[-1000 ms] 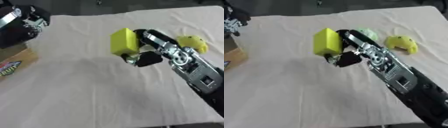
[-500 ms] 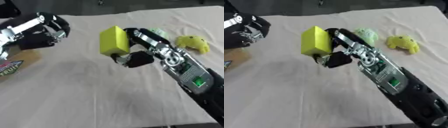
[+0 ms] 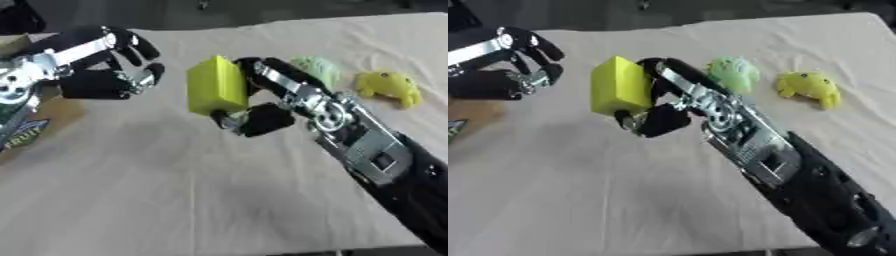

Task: Pick up the objects with one hand, pass them to the other hand, and then place them into the box on the other side of the table.

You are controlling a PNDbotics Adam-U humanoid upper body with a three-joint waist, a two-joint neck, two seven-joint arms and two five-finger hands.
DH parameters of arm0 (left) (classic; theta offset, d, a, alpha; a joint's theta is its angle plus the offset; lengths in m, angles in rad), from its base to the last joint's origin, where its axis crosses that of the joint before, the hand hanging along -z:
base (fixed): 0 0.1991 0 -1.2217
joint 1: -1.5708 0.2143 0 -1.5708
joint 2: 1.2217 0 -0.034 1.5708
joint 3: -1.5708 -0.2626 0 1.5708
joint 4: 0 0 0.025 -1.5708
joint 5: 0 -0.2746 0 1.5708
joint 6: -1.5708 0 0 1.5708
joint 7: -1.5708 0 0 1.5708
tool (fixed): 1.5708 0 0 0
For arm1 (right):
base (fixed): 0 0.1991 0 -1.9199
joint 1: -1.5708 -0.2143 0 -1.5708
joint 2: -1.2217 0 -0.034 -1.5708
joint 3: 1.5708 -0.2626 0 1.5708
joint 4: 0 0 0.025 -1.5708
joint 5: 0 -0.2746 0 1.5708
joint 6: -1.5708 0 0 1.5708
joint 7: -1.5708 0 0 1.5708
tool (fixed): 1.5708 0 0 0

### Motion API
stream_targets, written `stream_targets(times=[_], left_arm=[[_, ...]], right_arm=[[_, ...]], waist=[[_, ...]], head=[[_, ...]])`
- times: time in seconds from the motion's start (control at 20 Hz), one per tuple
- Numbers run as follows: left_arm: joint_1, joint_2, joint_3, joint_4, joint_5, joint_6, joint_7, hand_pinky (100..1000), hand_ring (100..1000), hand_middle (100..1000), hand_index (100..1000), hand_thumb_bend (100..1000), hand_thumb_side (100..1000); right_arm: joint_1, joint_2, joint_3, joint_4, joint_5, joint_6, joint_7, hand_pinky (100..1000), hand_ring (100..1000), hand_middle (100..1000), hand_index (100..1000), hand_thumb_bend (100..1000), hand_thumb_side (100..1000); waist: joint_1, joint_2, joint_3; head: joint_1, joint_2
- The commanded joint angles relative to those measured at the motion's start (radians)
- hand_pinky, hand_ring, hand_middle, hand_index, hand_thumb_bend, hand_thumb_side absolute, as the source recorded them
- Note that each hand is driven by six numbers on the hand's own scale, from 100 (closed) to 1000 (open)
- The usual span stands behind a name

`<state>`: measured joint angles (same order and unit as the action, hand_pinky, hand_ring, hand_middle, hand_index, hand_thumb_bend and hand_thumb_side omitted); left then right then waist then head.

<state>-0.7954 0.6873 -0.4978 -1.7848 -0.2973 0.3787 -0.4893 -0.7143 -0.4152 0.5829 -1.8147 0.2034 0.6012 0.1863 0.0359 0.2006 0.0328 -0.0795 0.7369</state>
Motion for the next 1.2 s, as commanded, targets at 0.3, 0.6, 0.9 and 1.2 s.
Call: stream_targets(times=[0.3,0.6,0.9,1.2], left_arm=[[-0.018,0.012,0.005,0.006,-0.077,-0.052,-0.046,715,806,792,858,306,671],[-0.005,0.033,0.021,-0.028,-0.121,-0.148,-0.122,770,828,805,862,477,589],[0.001,0.044,0.029,-0.078,-0.169,-0.199,-0.175,789,832,789,852,591,557],[-0.003,0.043,0.018,-0.086,-0.182,-0.199,-0.176,794,832,791,859,585,531]], right_arm=[[-0.045,0.018,0.022,0.033,0.039,0.041,0.007,772,552,467,519,100,190],[-0.048,0.02,0.03,0.039,0.033,0.046,0.006,771,550,466,518,100,191],[-0.053,0.029,0.032,0.031,0.033,0.052,0.005,770,549,465,517,100,192],[-0.058,0.036,0.037,0.029,0.033,0.059,0.011,768,547,465,516,100,191]], waist=[[-0.005,-0.031,-0.002],[-0.006,-0.032,-0.001],[-0.006,-0.031,0.0],[-0.007,-0.03,0.0]], head=[[0.005,0.009],[0.0,0.007],[-0.005,0.005],[-0.003,0.005]])
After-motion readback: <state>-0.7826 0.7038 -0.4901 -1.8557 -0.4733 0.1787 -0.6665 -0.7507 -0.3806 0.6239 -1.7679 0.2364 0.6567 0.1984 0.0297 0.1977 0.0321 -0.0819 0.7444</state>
